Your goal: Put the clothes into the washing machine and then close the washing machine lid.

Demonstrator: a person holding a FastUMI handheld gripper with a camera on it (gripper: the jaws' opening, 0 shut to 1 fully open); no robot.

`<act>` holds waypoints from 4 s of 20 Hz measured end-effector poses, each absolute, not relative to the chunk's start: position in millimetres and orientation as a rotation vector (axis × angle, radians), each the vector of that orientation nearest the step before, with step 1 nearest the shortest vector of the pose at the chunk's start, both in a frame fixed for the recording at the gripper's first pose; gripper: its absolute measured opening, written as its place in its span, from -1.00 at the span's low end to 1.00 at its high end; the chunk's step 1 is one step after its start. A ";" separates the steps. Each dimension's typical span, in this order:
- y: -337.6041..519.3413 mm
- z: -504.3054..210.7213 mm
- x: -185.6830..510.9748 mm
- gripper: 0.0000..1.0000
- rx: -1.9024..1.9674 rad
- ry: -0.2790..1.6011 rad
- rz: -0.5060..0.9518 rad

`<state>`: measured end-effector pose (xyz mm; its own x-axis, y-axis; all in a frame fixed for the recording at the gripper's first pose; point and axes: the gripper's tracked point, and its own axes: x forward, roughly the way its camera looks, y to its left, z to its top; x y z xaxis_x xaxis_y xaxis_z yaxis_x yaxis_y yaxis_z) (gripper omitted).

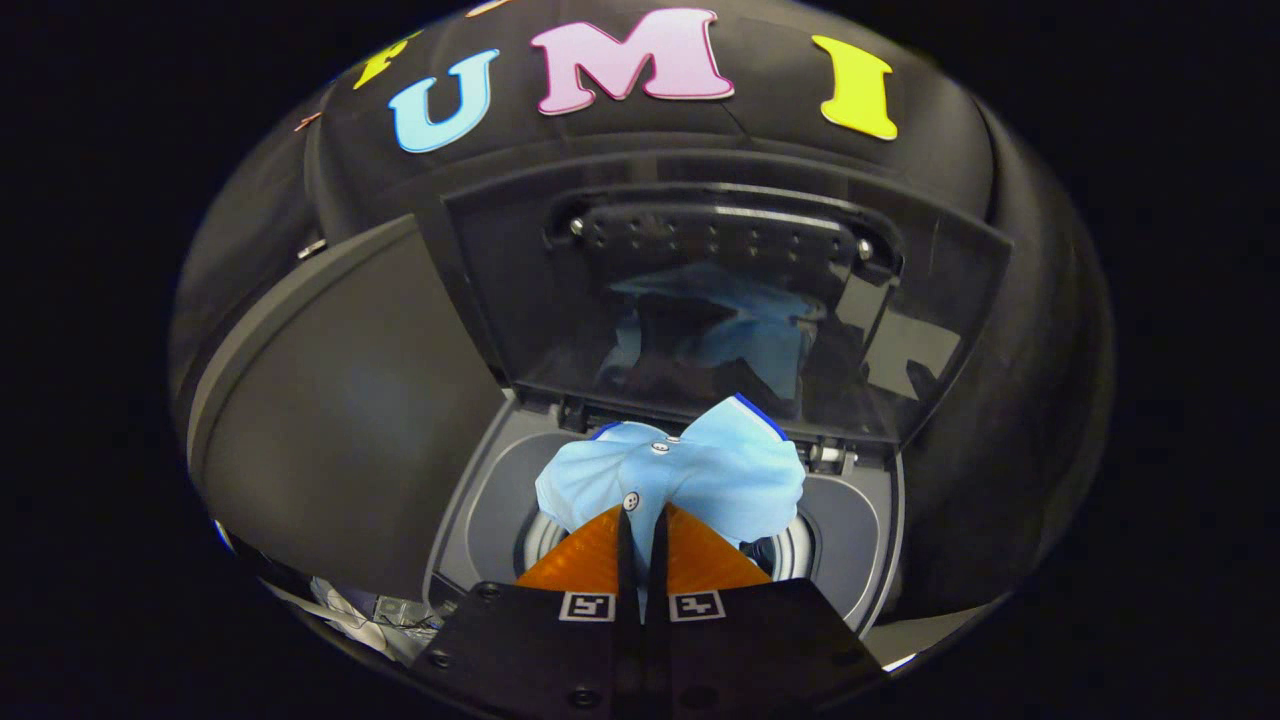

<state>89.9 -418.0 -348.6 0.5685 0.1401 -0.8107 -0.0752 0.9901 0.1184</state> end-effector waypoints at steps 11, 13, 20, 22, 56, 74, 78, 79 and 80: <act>-411.2 -417.3 74.9 -0.90 0.047 1.063 0.058; -414.9 -427.1 70.3 -0.90 0.050 1.090 0.035; -420.7 -463.1 58.3 -0.90 0.034 1.170 -0.012; -420.6 -473.4 48.4 -0.90 0.087 1.216 -0.062; -454.2 -337.1 127.6 0.99 0.154 0.857 -0.195; -441.0 -227.0 292.5 1.00 0.081 0.574 -0.068; -445.0 -225.7 288.2 1.00 0.071 0.548 -0.088; -445.8 -224.6 284.1 1.00 0.074 0.554 -0.093; -444.9 -224.5 280.6 1.00 0.074 0.568 -0.098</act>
<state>280.6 -444.9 -224.5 0.8382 -0.0725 -0.5405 0.1132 0.9927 0.0425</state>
